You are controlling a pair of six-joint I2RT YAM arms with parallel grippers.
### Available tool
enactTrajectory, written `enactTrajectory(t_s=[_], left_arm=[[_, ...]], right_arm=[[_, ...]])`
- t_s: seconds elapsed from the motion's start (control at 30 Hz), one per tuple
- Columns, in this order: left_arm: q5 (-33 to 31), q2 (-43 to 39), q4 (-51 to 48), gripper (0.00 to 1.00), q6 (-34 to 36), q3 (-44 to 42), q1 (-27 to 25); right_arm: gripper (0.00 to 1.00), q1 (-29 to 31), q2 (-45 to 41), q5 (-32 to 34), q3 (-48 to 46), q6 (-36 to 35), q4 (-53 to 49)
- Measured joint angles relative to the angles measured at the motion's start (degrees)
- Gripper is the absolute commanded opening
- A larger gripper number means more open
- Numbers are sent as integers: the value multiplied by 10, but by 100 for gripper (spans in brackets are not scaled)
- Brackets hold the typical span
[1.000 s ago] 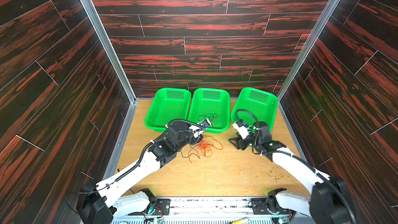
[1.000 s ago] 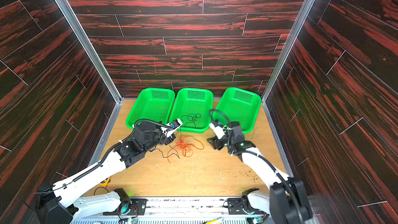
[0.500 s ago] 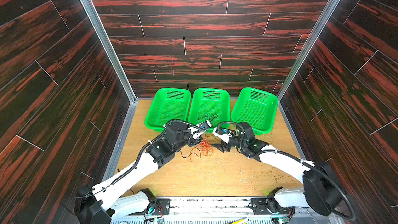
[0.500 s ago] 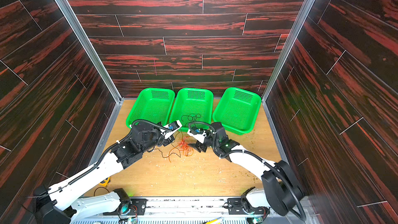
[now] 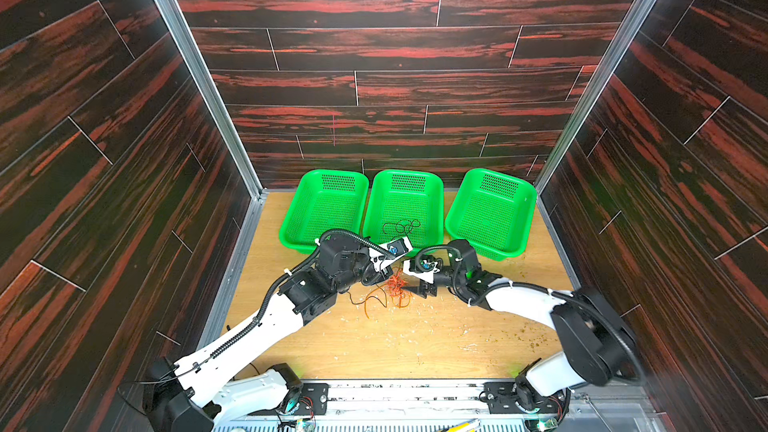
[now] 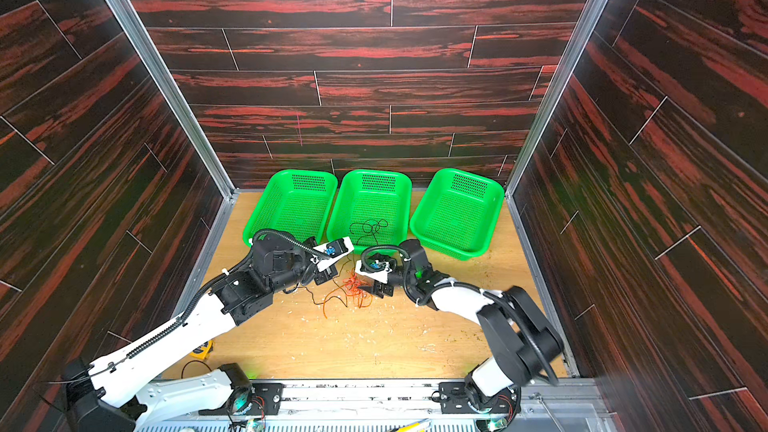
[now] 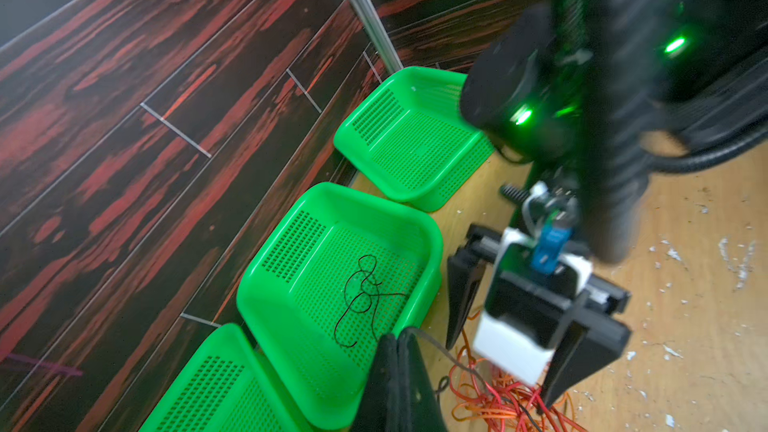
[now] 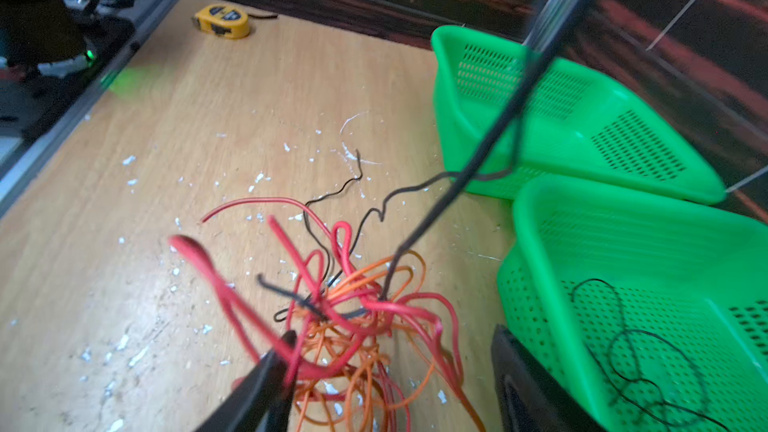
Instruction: Untangle the cables
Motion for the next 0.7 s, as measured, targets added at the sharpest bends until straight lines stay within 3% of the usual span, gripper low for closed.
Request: enactTrajectory(t_s=[0.1, 0.17, 0.3, 0.33, 0.7], left_arm=[[6, 0, -1, 0, 5, 0, 0], [7, 0, -2, 0, 6, 1, 0], [0, -2, -1, 0, 5, 2, 0], [-3, -3, -1, 0, 3, 2, 0], [-82, -8, 1, 0, -28, 23, 2]], right_arm=[[65, 0, 19, -12, 4, -7, 9], [52, 0, 26, -12, 1, -10, 24], [4, 2, 25, -2, -24, -8, 63], [0, 3, 24, 4, -33, -11, 70], [0, 8, -34, 86, -83, -46, 59]])
